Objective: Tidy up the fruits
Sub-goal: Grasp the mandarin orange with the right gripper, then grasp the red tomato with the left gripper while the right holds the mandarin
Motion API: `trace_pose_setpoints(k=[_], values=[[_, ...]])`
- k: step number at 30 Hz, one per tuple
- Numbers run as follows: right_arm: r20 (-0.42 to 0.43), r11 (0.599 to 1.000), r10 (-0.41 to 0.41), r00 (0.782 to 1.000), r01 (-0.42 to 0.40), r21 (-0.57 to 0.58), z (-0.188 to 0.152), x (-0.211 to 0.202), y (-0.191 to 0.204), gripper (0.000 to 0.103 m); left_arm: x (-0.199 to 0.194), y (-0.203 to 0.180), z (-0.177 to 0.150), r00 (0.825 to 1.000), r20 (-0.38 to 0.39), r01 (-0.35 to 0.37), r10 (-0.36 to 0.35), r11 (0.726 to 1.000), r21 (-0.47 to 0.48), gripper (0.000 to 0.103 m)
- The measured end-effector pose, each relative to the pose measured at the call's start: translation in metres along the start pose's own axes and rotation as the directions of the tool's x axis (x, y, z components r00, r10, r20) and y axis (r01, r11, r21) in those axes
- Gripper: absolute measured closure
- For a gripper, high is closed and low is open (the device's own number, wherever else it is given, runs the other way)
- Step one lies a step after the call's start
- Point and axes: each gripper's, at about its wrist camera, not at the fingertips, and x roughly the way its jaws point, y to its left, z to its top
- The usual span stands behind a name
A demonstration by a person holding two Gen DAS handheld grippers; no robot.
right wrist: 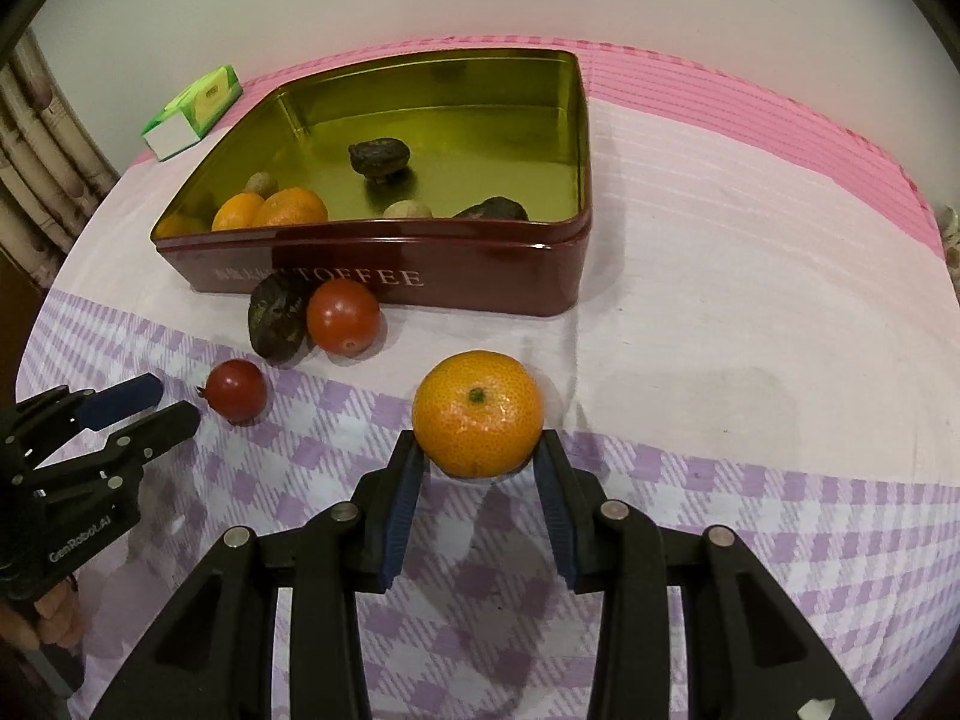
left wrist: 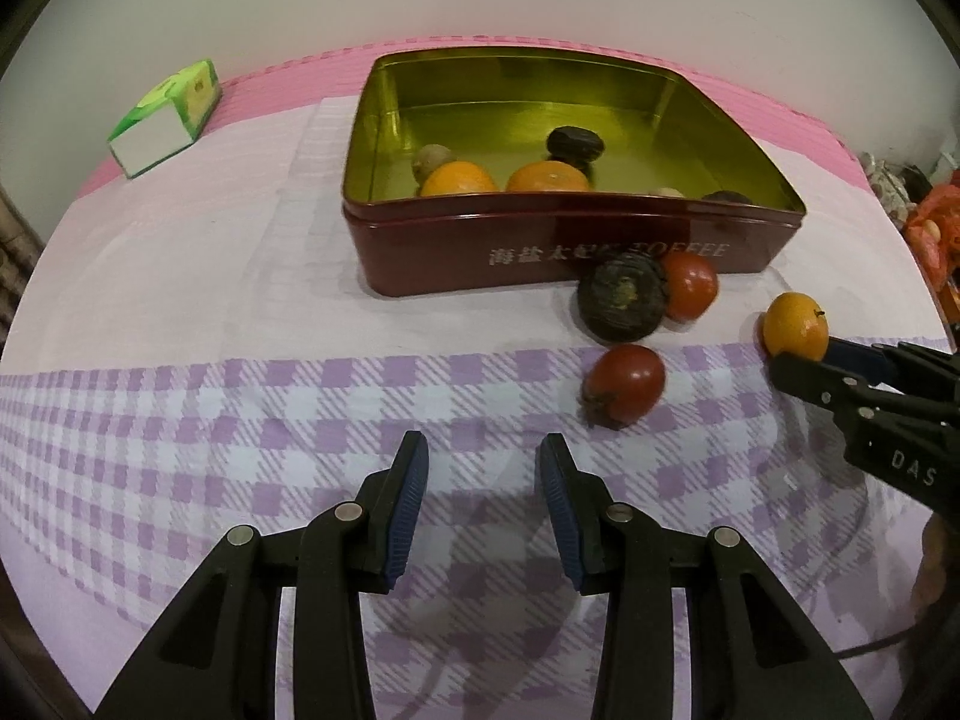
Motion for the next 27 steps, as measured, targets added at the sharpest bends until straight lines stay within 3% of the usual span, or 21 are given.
trace_pose_setpoints(k=[19, 27], values=[[0.021, 1.0, 0.0, 1.0, 0.0, 0.012, -0.004, -0.003, -0.016, 0.067, 0.005, -0.04, -0.006, 0.998, 0.001, 0.061, -0.061, 0.993, 0.102, 0.063], [0.031, 1.0, 0.006, 1.0, -0.006, 0.014, -0.005, -0.003, -0.018, 0.067, 0.01, -0.05, 0.001, 0.999, 0.017, 0.047, -0.048, 0.995, 0.084, 0.063]])
